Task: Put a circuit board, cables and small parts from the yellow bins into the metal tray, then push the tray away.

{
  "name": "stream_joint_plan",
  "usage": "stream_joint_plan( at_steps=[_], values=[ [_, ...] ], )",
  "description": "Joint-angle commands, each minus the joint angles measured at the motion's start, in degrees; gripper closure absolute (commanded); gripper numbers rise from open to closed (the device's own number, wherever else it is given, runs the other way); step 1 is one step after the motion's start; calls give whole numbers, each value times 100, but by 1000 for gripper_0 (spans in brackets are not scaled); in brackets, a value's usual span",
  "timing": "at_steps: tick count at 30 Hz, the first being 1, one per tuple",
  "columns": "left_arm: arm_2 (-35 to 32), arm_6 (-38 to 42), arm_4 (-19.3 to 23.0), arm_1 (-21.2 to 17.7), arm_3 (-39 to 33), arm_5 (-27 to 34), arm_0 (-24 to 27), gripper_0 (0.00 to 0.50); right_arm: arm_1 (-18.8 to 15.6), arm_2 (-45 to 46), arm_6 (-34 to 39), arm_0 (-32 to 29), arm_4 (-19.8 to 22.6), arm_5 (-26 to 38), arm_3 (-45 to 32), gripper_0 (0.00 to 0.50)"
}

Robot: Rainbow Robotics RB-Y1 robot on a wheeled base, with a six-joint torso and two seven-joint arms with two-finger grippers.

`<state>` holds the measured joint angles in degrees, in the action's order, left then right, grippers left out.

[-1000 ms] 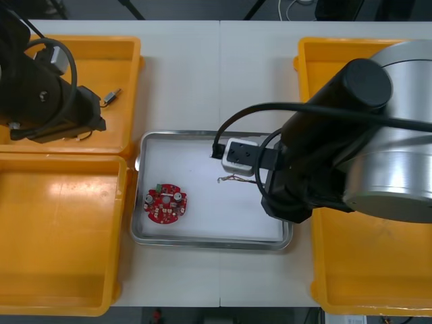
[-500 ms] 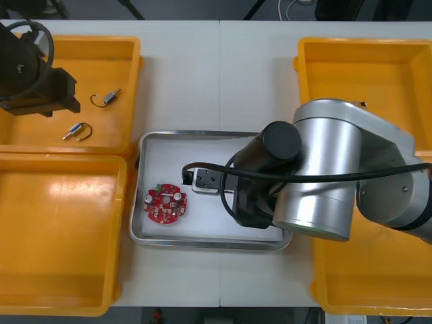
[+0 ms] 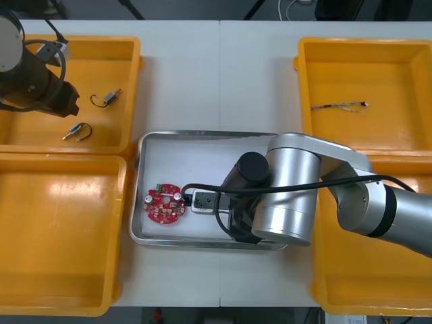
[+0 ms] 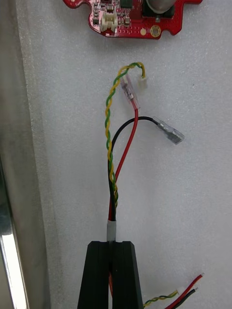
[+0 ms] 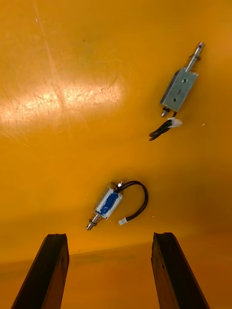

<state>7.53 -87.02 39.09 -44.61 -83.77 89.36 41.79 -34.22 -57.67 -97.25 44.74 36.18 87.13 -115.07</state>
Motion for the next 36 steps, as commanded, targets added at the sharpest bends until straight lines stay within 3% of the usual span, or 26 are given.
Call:
stream_joint_plan(
  at_steps=[1, 3, 4, 5, 7, 16, 30, 34, 35, 36],
  values=[
    [153, -684, -15, -188, 370, -296, 294, 0, 188, -105, 13, 141, 3, -64, 187, 473],
    [197, -878, 20, -162, 529, -393, 294, 0, 205, -105, 22, 141, 3, -64, 213, 344],
    [232, -957, 38, -144, 616, -463, 294, 0, 205, -87, 22, 141, -6, -64, 213, 195],
    [302, -1001, 55, -127, 687, -551, 294, 0, 205, -61, 22, 149, -6, -64, 204, 79],
    [425, -974, 55, -109, 757, -674, 294, 0, 214, 18, -14, 149, -6, -64, 187, 0],
    [619, -939, 46, 40, 994, -955, 286, 0, 214, 449, 39, 141, 100, 261, -173, 0],
    [1076, -843, 81, 58, 1258, -1456, 286, 0, 531, 1671, 197, 141, 354, 2287, -859, 0],
    [1120, -799, 90, 58, 1267, -1474, 286, 0, 610, 1970, 277, 141, 346, 2287, -1079, 0],
    [1120, -781, 90, 58, 1267, -1474, 277, 45, 610, 2066, 303, 141, 346, 2287, -1167, 0],
    [1120, -764, 90, 58, 1267, -1474, 277, 227, 618, 2145, 329, 141, 346, 2287, -1263, 0]
  ],
)
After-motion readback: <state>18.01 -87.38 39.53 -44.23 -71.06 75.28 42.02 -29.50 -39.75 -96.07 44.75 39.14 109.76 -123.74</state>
